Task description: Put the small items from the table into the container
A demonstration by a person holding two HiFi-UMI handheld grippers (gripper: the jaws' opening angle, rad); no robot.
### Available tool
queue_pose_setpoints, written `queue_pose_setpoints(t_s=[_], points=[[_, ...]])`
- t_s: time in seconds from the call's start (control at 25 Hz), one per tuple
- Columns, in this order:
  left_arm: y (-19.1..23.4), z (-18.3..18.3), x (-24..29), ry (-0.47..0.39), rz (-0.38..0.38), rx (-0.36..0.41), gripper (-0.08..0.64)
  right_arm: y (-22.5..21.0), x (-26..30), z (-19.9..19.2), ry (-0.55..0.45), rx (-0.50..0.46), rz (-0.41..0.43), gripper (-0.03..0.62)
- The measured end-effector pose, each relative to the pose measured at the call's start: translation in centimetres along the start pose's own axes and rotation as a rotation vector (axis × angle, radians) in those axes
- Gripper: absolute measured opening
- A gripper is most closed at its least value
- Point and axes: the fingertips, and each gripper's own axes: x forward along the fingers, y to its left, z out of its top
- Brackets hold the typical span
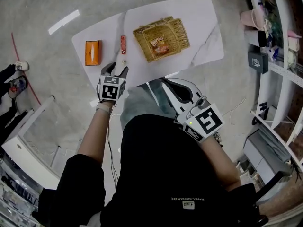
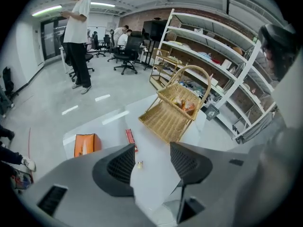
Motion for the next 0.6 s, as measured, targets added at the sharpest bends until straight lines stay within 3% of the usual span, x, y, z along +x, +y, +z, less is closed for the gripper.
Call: queue_pose_setpoints(t_s=[0.6], points=[[2.1, -6.5, 9.2, 0.129, 0.011, 0.068, 0.235, -0.7, 2.7, -6.9, 0.108, 0.050, 0.045, 0.011]])
